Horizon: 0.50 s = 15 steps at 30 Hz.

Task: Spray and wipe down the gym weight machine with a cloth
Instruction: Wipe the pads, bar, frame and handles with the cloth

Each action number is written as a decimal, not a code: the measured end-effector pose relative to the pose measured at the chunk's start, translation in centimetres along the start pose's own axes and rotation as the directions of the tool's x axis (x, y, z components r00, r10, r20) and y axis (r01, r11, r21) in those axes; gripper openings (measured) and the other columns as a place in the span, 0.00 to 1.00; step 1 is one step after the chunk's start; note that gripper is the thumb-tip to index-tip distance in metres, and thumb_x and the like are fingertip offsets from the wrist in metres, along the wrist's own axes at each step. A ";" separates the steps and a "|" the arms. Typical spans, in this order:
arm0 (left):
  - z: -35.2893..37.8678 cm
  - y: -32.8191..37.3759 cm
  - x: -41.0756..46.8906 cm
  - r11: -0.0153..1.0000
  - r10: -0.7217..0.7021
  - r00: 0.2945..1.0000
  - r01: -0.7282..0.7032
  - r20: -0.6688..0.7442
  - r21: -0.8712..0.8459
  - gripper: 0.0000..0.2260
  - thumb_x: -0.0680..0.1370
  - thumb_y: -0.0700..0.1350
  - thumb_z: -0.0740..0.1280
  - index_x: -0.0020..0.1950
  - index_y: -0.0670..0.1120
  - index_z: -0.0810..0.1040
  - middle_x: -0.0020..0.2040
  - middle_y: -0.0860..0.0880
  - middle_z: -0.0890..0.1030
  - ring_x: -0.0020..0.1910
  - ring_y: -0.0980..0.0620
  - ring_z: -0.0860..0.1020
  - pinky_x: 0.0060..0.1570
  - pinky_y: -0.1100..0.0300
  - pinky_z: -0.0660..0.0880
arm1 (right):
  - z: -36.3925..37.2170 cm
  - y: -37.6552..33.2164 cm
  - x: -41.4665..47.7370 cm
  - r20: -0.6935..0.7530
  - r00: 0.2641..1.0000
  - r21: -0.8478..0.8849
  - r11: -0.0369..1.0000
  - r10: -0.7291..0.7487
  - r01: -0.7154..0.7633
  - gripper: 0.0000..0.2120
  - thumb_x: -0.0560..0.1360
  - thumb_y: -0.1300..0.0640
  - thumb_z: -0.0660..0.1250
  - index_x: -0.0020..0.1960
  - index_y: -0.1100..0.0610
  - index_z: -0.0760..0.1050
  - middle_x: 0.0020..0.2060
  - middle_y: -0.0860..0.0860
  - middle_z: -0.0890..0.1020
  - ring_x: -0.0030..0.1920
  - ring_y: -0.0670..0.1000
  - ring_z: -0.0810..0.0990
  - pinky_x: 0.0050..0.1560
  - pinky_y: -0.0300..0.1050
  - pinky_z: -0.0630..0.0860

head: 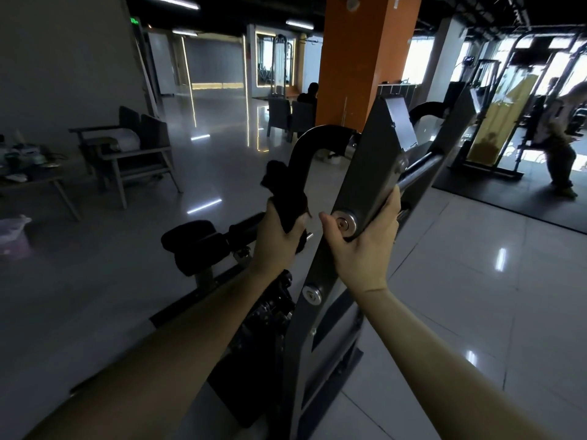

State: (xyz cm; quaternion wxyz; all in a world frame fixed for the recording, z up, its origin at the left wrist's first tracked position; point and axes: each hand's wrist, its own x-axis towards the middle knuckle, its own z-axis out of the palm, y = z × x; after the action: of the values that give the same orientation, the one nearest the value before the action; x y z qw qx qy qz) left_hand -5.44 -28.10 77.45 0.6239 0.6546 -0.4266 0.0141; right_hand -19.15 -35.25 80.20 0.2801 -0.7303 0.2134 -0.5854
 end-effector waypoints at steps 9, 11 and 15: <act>-3.3 -3.1 -5.0 0.894 -0.355 0.934 0.353 -0.045 0.275 0.10 0.80 0.45 0.72 0.42 0.41 0.80 0.33 0.50 0.79 0.31 0.60 0.77 0.30 0.75 0.70 | -1.8 -0.4 -0.6 -0.007 0.999 -0.210 0.977 0.037 -0.037 0.50 0.63 0.34 0.78 0.74 0.56 0.62 0.70 0.52 0.69 0.70 0.52 0.69 0.70 0.58 0.70; -4.5 -1.9 -4.8 0.923 -0.249 0.953 0.287 -0.172 0.255 0.11 0.77 0.44 0.75 0.48 0.36 0.84 0.39 0.46 0.84 0.36 0.65 0.78 0.35 0.79 0.69 | -1.8 -0.3 -1.6 0.014 0.977 -0.092 0.973 0.212 -0.210 0.45 0.61 0.31 0.77 0.68 0.52 0.66 0.63 0.48 0.74 0.62 0.48 0.76 0.63 0.54 0.77; -6.3 0.4 -1.1 0.732 -0.515 0.856 0.467 -0.045 0.496 0.26 0.72 0.63 0.75 0.58 0.43 0.83 0.52 0.46 0.85 0.52 0.48 0.82 0.53 0.60 0.78 | -0.4 0.5 -2.9 0.202 0.905 0.096 0.912 0.373 -0.398 0.26 0.67 0.40 0.79 0.56 0.48 0.70 0.49 0.41 0.81 0.49 0.40 0.82 0.51 0.46 0.82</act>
State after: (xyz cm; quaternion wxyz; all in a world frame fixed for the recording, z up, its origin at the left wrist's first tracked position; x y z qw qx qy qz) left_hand -3.18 -22.22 78.57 0.3976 0.8798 -0.2496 -0.0749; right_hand -20.18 -33.84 77.75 0.4572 -0.7026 0.2877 -0.4632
